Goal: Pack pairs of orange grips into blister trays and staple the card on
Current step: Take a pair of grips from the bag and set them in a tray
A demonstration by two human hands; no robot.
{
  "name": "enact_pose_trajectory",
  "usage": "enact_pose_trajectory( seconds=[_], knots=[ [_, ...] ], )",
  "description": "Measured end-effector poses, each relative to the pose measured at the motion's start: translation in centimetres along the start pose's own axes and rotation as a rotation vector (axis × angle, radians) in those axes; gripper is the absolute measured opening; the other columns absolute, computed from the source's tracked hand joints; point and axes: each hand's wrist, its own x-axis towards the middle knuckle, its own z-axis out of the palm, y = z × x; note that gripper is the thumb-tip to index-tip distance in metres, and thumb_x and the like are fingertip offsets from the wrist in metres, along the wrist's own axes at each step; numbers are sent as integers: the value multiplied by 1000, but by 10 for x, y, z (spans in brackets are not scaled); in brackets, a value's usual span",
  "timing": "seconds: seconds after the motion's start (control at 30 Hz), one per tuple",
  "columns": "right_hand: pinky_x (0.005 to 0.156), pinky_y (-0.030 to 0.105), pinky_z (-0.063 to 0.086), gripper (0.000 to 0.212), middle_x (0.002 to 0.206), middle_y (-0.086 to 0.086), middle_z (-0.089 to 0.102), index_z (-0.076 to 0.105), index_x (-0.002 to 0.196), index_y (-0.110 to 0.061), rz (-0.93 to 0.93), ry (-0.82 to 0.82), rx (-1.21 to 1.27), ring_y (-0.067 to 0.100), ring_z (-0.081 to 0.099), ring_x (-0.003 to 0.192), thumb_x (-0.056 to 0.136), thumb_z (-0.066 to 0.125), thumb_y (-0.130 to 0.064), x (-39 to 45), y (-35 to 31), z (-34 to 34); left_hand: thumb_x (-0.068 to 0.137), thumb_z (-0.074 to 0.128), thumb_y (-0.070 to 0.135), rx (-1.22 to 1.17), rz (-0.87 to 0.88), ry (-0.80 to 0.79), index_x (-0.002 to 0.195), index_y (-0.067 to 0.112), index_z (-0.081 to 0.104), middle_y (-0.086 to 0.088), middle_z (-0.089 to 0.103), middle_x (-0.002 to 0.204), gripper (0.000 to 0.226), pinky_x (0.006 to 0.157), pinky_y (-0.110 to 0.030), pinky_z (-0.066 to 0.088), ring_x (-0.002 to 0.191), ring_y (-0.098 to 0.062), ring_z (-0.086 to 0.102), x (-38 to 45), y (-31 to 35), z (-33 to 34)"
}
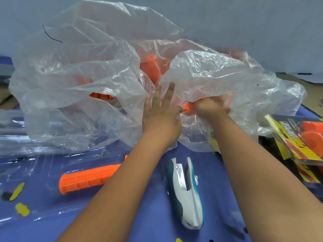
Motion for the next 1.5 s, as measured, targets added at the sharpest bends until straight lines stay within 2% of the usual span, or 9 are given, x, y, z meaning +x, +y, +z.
enact_pose_trajectory(
  seconds=[0.17, 0.33, 0.5, 0.6, 0.83, 1.0, 1.1, 1.2, 1.5],
  knots=[
    [117, 57, 5, 101, 163, 10, 5, 10, 155, -29, 121, 93, 88, 29, 3, 150, 77, 58, -71, -3, -3, 3, 96, 39, 30, -1, -8, -27, 131, 47, 47, 8, -23, 160, 39, 117, -48, -10, 146, -24, -25, -1, -3, 0],
    [97, 35, 32, 41, 124, 1, 60, 63, 118, -29, -139, 407, 129, 23, 46, 127, 83, 63, -51, -22, 2, 12, 94, 42, 32, -21, -22, -41, 133, 47, 45, 8, -20, 161, 42, 117, -46, -8, 147, -24, -22, -6, -8, -2],
    [85, 38, 50, 35, 111, 9, 63, 71, 94, -23, -222, 335, 29, 29, 60, 100, 89, 55, -54, -52, 14, 2, 93, 43, 28, -33, -14, -68, 140, 45, 38, 5, -19, 161, 50, 118, -50, -3, 148, -26, -19, -12, -5, -8],
    [59, 28, 38, 8, 87, -3, 61, 55, 87, -23, -294, 550, 372, 17, 57, 74, 88, 56, -31, -90, 18, -4, 92, 43, 27, -60, -3, -77, 143, 41, 35, 5, -17, 162, 54, 118, -51, -2, 148, -25, -17, -17, 3, -15],
    [65, 29, 42, 11, 62, -14, 54, 54, 69, -18, -418, 847, 1384, 9, 48, 61, 68, 65, -16, -211, -10, 11, 98, 41, 21, -368, -7, 120, 130, 28, 59, 0, 24, 160, 38, 120, -38, 6, 148, -24, 9, -50, 14, -48],
    [47, 27, 44, 32, 71, 2, 56, 51, 99, -10, -298, 463, 1922, 22, 56, 51, 71, 62, -19, -245, -55, 12, 90, 44, 35, -1100, -30, 376, 100, 31, 65, 9, 66, 105, 23, 96, -26, 43, 104, -6, 58, -112, -5, -78],
    [53, 25, 51, 31, 86, 16, 61, 54, 111, -3, -279, -84, 2023, 24, 66, 60, 84, 57, -19, -250, -76, 26, 88, 53, 35, -1052, -18, 472, 116, 37, 53, 9, 60, 116, 27, 96, -31, 45, 111, -7, 56, -145, -20, -78],
    [57, 24, 55, 27, 79, 14, 69, 70, 83, -3, -220, -445, 2089, 20, 69, 65, 92, 49, -17, -252, -84, 49, 90, 63, 23, -878, -47, 642, 114, 35, 55, 4, 57, 118, 28, 97, -40, 46, 112, -11, 55, -151, -43, -77],
    [66, 27, 57, 29, 92, 11, 74, 64, 101, -2, -325, -503, 1958, 22, 73, 86, 78, 58, -19, -241, -68, 71, 81, 69, 2, -688, -98, 711, 97, 13, 71, 14, 63, 94, 19, 81, -13, 45, 88, 2, 56, -131, -74, -69]
  ],
)
